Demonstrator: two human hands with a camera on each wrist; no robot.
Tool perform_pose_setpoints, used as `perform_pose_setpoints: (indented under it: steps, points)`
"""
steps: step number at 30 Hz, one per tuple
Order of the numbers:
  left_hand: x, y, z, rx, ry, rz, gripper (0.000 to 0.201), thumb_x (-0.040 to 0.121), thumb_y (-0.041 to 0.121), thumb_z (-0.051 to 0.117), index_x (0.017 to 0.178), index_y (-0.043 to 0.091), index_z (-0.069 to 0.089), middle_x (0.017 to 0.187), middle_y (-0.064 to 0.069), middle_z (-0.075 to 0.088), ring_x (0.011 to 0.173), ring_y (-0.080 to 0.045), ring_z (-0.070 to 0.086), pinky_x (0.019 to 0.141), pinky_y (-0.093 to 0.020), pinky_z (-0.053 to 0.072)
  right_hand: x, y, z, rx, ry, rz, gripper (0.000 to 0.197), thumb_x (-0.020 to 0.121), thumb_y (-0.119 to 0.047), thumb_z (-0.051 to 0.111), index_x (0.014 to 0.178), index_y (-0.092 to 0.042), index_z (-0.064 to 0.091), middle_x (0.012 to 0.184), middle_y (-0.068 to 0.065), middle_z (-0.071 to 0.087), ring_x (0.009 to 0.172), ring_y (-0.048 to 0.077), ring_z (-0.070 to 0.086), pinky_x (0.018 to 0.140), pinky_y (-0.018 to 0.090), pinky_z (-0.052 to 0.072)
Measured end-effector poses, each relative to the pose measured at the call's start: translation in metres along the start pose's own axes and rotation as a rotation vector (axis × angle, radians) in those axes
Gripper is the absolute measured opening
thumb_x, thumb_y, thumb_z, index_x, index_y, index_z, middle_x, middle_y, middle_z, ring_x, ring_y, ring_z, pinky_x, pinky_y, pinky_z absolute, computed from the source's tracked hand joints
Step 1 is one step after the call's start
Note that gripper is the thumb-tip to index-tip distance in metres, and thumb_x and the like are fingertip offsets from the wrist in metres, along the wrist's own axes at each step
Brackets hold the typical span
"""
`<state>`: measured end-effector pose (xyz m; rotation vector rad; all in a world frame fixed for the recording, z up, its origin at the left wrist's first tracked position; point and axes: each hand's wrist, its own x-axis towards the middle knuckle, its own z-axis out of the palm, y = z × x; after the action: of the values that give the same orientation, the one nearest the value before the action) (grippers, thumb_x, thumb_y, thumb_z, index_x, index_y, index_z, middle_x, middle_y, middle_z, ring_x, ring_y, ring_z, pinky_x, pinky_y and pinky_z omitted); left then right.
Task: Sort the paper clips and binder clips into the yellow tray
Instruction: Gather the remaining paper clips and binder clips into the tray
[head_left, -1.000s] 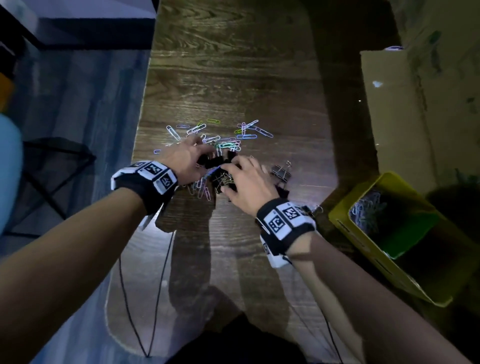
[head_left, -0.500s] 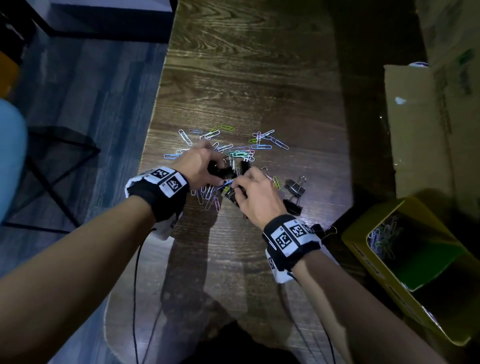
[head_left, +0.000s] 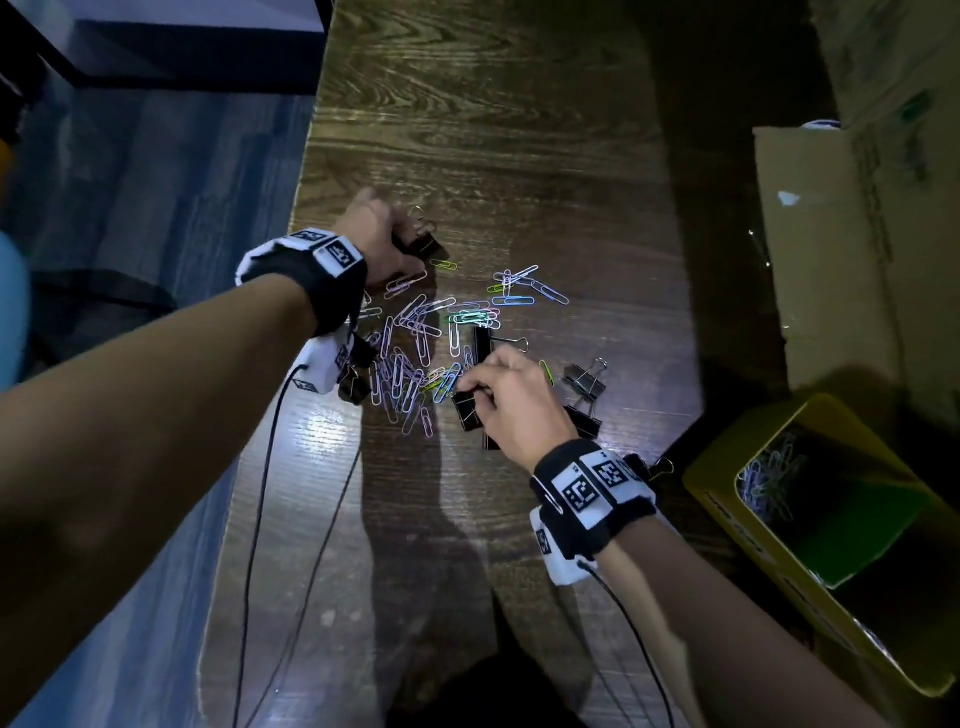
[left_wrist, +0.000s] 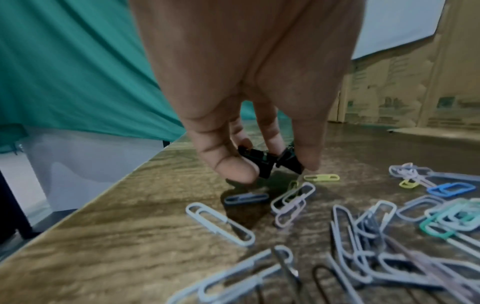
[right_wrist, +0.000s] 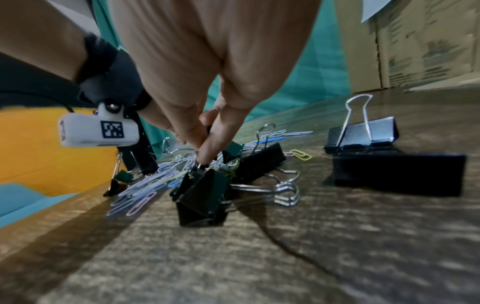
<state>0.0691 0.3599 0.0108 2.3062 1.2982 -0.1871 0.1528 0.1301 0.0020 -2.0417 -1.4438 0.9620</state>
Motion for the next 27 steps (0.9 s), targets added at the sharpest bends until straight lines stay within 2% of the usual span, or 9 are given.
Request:
perform_pose_setpoints:
  steps: [3, 6, 8, 11, 14, 16, 18, 22, 27]
  points:
    - [-0.005, 0.001, 0.005, -0.023, -0.017, 0.017, 0.044, 0.070, 0.029, 0.079, 0.108, 0.012, 0.066, 0.121, -0.020, 0.048, 0.111, -0.030, 0.049, 0.092, -0.028, 0.039, -0.003, 0.000, -0.006, 0.061, 0.065, 0.004, 0.022, 0.089, 0.001, 0.056, 0.098, -0.012, 0.072, 0.090, -0.004, 0.047, 0.075, 0.010, 0.050, 0.070, 0.014, 0.039]
    - [-0.026, -0.007, 0.002, -0.108, 0.110, 0.102, 0.042, 0.074, 0.030, 0.075, 0.113, 0.019, 0.064, 0.130, -0.014, 0.043, 0.101, -0.024, 0.054, 0.100, -0.032, 0.041, -0.001, -0.005, -0.023, 0.132, 0.255, -0.029, 0.023, 0.082, 0.004, 0.062, 0.092, -0.014, 0.074, 0.086, -0.005, 0.050, 0.070, 0.001, 0.047, 0.066, 0.002, 0.035]
    - [-0.049, -0.016, -0.003, -0.083, 0.174, 0.127, 0.036, 0.078, 0.037, 0.069, 0.111, 0.026, 0.062, 0.127, -0.011, 0.044, 0.095, -0.026, 0.058, 0.096, -0.040, 0.046, 0.008, -0.005, -0.045, 0.121, 0.404, -0.031, 0.025, 0.079, 0.005, 0.064, 0.089, -0.014, 0.075, 0.085, -0.003, 0.053, 0.069, 0.002, 0.048, 0.068, 0.001, 0.035]
    - [-0.089, -0.035, -0.002, -0.014, 0.054, 0.086, 0.048, 0.073, 0.066, 0.058, 0.109, 0.035, 0.056, 0.124, -0.009, 0.045, 0.105, -0.029, 0.057, 0.092, -0.051, 0.048, 0.022, 0.003, -0.086, -0.013, 0.475, 0.066, 0.027, 0.083, 0.003, 0.058, 0.094, -0.016, 0.074, 0.096, 0.002, 0.054, 0.082, 0.006, 0.050, 0.075, -0.003, 0.032]
    - [-0.115, -0.051, 0.009, -0.017, -0.060, 0.049, 0.077, 0.060, 0.084, 0.049, 0.119, 0.036, 0.049, 0.124, -0.009, 0.043, 0.110, -0.029, 0.054, 0.094, -0.051, 0.047, 0.037, 0.027, -0.110, -0.148, 0.477, 0.210, 0.026, 0.089, 0.000, 0.053, 0.099, -0.017, 0.071, 0.113, 0.007, 0.055, 0.104, 0.015, 0.054, 0.092, 0.013, 0.039]
    - [-0.122, -0.050, 0.018, 0.033, -0.132, -0.001, 0.078, 0.061, 0.074, 0.060, 0.128, 0.037, 0.045, 0.126, -0.008, 0.042, 0.112, -0.029, 0.051, 0.096, -0.047, 0.045, 0.045, 0.044, -0.114, -0.216, 0.439, 0.305, 0.023, 0.089, -0.001, 0.055, 0.100, -0.016, 0.069, 0.120, 0.010, 0.052, 0.110, 0.023, 0.054, 0.096, 0.031, 0.047]
    - [-0.126, -0.047, 0.030, 0.079, -0.127, -0.001, 0.069, 0.069, 0.056, 0.070, 0.129, 0.033, 0.046, 0.127, -0.009, 0.043, 0.113, -0.031, 0.050, 0.095, -0.042, 0.044, 0.049, 0.055, -0.112, -0.247, 0.402, 0.379, 0.023, 0.087, 0.000, 0.057, 0.099, -0.016, 0.069, 0.120, 0.011, 0.050, 0.110, 0.029, 0.055, 0.093, 0.039, 0.050]
    - [-0.129, -0.048, 0.046, 0.001, -0.041, 0.000, 0.044, 0.076, 0.032, 0.072, 0.117, 0.024, 0.057, 0.117, -0.010, 0.049, 0.104, -0.032, 0.054, 0.088, -0.040, 0.046, 0.044, 0.060, -0.108, -0.250, 0.347, 0.439, 0.023, 0.092, -0.005, 0.051, 0.100, -0.020, 0.067, 0.121, 0.011, 0.048, 0.107, 0.031, 0.056, 0.092, 0.041, 0.050]
    - [-0.135, -0.049, 0.052, -0.080, 0.069, 0.047, 0.032, 0.075, 0.018, 0.072, 0.105, 0.020, 0.063, 0.105, -0.007, 0.057, 0.090, -0.030, 0.058, 0.078, -0.034, 0.046, 0.031, 0.043, -0.102, -0.323, 0.340, 0.492, 0.018, 0.092, -0.025, 0.054, 0.107, -0.028, 0.063, 0.121, 0.007, 0.048, 0.102, 0.029, 0.058, 0.086, 0.040, 0.052]
